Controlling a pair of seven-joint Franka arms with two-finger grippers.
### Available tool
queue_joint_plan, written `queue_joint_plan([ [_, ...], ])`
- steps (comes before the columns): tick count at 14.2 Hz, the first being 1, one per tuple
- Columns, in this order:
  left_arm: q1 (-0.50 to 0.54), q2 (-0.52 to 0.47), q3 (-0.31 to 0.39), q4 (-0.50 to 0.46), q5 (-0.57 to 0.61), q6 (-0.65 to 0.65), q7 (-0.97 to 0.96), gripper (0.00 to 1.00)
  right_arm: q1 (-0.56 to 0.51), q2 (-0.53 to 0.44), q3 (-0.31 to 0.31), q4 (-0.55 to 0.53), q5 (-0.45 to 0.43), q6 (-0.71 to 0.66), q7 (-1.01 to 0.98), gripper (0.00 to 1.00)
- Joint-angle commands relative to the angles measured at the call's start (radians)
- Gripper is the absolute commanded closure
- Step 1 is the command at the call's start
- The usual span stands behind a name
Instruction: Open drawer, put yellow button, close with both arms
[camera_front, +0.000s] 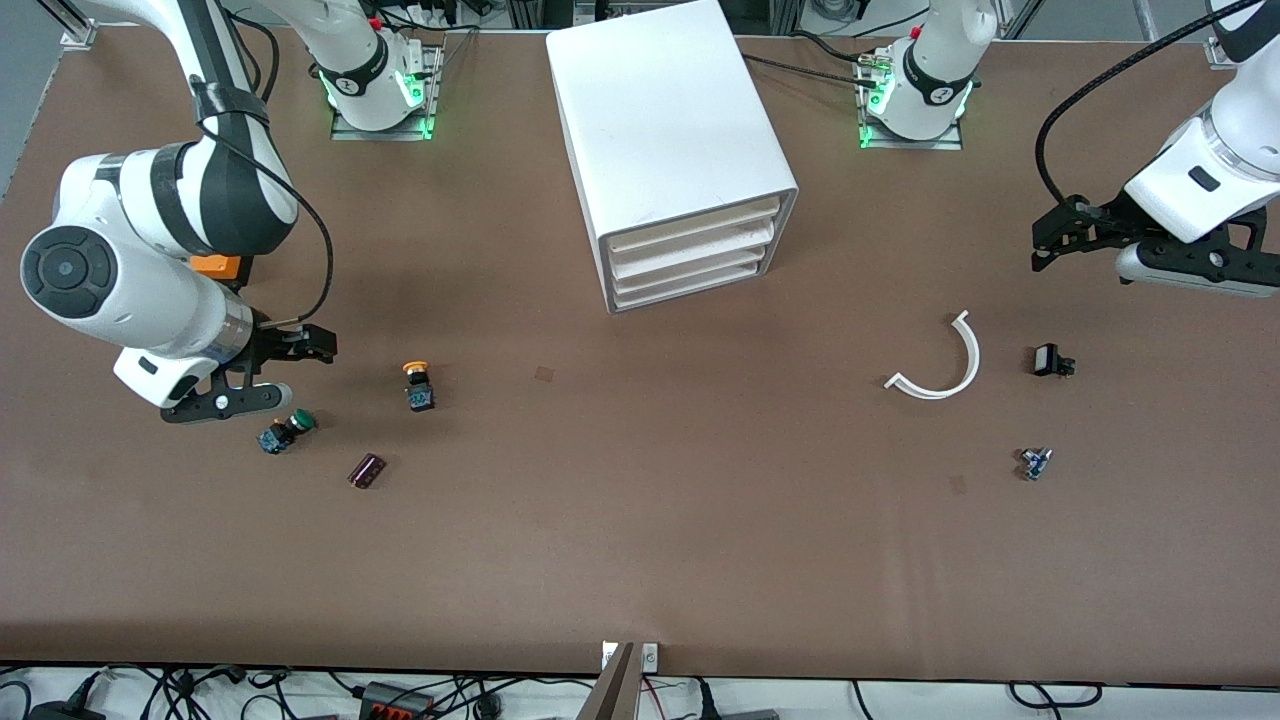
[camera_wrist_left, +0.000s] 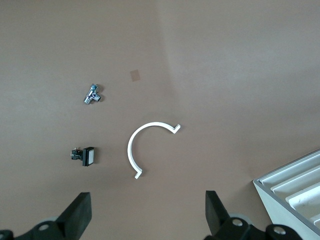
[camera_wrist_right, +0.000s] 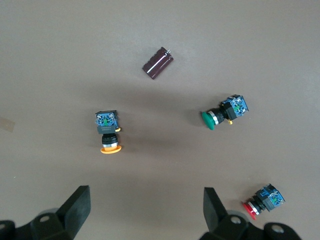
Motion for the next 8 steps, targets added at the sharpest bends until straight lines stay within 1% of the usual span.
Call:
queue_joint_plan([
  [1, 0.0, 0.003, -0.002, 0.022, 0.006, -0.018, 0.016, 0.0, 0.013, 0.003, 0.001, -0.004, 0.003, 0.012, 0.01, 0.0],
  [8, 0.0, 0.003, -0.002, 0.022, 0.006, -0.018, 0.016, 0.0, 0.014, 0.016, 0.001, -0.006, 0.009, 0.035, 0.01, 0.0],
])
